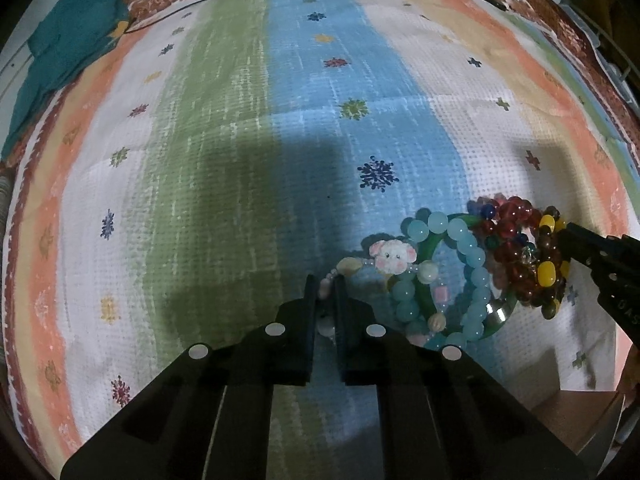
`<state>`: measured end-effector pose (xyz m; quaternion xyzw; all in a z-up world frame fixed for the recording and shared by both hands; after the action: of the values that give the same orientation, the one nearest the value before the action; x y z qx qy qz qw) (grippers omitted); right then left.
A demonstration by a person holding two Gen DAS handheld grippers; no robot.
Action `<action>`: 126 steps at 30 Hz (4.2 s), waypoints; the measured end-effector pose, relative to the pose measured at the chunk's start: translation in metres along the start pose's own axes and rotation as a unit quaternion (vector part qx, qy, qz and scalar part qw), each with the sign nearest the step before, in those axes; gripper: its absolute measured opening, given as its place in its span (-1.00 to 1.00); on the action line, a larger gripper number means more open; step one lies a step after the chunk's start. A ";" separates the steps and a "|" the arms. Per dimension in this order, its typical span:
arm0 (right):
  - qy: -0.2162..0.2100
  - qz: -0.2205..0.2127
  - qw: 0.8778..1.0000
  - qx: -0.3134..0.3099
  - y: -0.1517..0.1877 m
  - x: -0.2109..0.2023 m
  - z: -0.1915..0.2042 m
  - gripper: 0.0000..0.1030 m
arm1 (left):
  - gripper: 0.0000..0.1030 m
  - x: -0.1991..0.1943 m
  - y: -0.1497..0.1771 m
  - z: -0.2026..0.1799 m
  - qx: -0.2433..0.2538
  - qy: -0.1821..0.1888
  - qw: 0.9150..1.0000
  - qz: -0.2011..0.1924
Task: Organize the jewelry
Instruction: 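Grasp the yellow-and-black bead bracelet with the right gripper while the left grasps the white pearl bracelet, then lift both held bracelets and carry them over the silver tin, then open both grippers to drop the bracelets into the silver tin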
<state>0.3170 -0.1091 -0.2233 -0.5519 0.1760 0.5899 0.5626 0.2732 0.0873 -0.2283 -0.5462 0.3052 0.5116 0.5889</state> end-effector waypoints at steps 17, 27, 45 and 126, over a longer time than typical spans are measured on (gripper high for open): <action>0.007 -0.052 0.998 -0.021 -0.007 -0.050 0.019 -0.79 | -0.87 -0.052 0.001 0.005 -0.019 -0.007 0.999 -0.046; 0.017 -0.087 0.995 -0.032 -0.003 -0.077 0.033 -0.79 | -0.87 -0.093 0.000 -0.004 -0.010 0.010 0.995 -0.100; 0.000 -0.166 0.983 -0.080 0.003 -0.137 0.075 -0.79 | -0.88 -0.161 0.015 -0.008 -0.012 0.037 0.986 -0.162; -0.029 -0.156 0.986 -0.052 0.039 -0.158 0.078 0.20 | 0.12 -0.172 0.055 0.011 -0.047 0.044 0.990 -0.128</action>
<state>0.2101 -0.1299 -0.0798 -0.5835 0.0404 0.5189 0.6233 0.1693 0.0453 -0.0865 -0.6300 0.2341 0.4216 0.6088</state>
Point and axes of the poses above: each gripper's, at about its wrist camera, not at the fingertips, and x roughly the way its jaws point, z to its left, y to its underside, the point moved 8 cm from there along x, roughly the way its jaws point, and after that the axes turned 13 degrees about -y, right-handed, at the moved point
